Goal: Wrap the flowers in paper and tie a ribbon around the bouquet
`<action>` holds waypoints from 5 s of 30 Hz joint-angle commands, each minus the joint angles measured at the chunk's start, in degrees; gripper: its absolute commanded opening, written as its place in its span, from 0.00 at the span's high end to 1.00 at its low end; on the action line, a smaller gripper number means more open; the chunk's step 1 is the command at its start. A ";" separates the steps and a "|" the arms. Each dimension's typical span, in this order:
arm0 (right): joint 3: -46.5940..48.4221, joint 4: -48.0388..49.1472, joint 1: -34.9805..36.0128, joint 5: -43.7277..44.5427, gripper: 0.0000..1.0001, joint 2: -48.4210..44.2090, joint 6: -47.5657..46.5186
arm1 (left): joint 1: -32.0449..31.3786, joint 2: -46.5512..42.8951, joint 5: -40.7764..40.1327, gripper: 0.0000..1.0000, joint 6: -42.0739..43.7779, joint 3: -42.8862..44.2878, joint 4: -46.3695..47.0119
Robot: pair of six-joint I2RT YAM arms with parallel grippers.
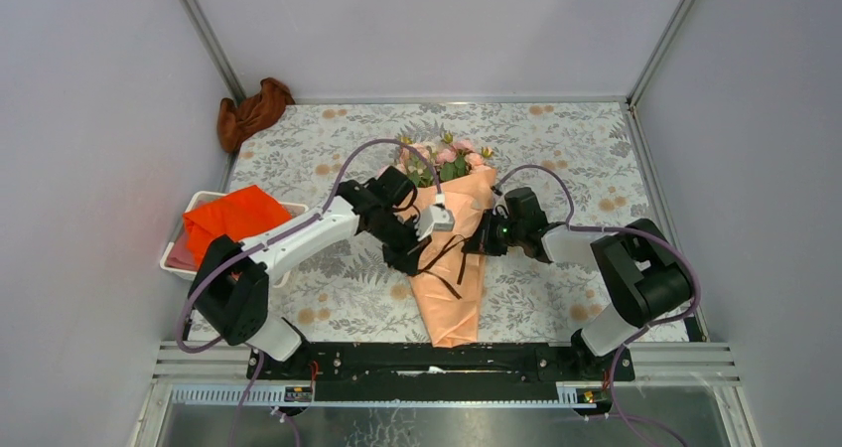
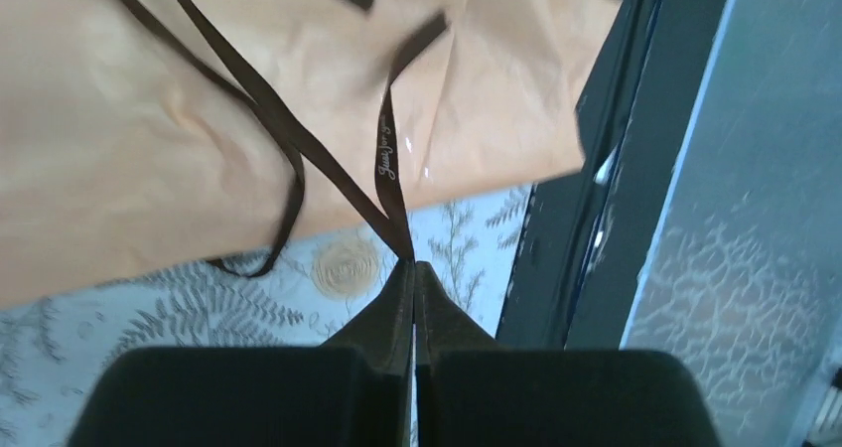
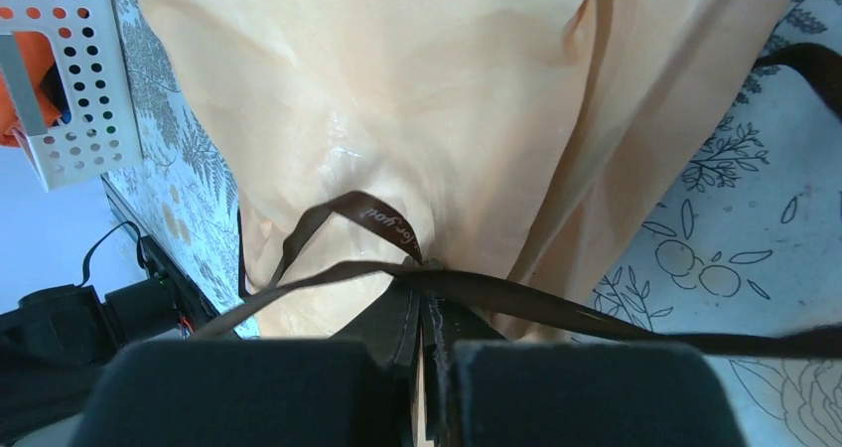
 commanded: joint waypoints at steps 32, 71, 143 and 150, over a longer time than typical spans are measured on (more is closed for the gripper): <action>4.11 -13.58 -0.35 -0.43 1.00 -10.46 -6.15 | 8.78 5.89 -10.78 1.00 1.89 10.62 6.21; 19.73 -20.43 -0.39 -4.78 1.00 -10.17 -18.75 | 7.85 16.37 -19.57 1.00 -6.62 1.21 21.13; 13.12 -32.80 21.37 38.21 0.61 -12.10 4.52 | 8.39 19.13 -11.89 1.00 -9.81 12.82 23.09; 14.08 -32.77 21.29 43.19 0.57 -6.69 2.97 | 8.38 18.80 -11.54 1.00 -9.58 11.77 23.16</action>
